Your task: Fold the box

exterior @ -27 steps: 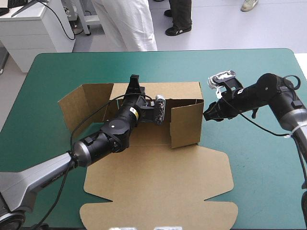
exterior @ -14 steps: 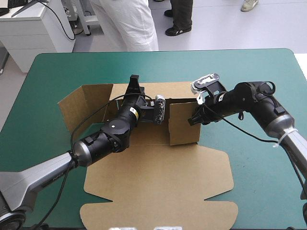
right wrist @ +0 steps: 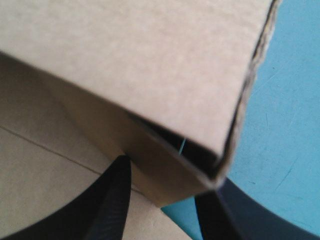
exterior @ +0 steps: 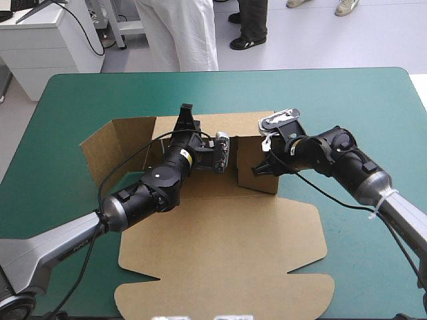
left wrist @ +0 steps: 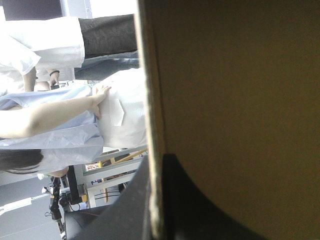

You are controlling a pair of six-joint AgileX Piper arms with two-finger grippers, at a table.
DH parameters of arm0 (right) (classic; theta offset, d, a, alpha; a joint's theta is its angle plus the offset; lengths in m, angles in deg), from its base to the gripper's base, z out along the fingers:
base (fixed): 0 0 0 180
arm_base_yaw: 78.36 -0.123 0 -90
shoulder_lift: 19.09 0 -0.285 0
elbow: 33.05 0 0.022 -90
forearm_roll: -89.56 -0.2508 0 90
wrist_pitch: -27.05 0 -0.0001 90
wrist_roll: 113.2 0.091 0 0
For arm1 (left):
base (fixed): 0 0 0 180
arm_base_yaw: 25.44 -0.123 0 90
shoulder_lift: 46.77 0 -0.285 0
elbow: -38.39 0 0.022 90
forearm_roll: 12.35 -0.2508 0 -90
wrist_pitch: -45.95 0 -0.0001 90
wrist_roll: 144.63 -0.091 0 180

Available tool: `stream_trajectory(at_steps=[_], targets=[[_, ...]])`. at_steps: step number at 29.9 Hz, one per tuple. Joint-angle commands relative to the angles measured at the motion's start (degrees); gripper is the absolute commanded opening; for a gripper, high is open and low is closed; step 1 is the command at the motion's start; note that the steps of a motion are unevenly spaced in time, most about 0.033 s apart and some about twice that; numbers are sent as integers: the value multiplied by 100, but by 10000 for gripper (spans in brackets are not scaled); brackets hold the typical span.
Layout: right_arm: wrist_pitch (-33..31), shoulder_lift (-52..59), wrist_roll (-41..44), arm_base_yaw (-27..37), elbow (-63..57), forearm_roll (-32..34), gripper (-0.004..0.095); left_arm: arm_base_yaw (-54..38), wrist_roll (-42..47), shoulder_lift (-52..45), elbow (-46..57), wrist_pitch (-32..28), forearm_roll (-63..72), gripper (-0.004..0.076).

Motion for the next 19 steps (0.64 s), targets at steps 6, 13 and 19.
stream_trajectory(at_steps=[6, 13, 19], targets=[[1078, 176, -4, 9, -167, -35, 371, 17, -45, -236, -149, -76, -175, -10], [1399, 176, 57, 9, -179, -185, 371, 17, -45, -236, -149, -87, -175, -10], [1686, 176, 160, 9, -179, -371, 369, 17, -45, -236, -149, -112, -175, -10]])
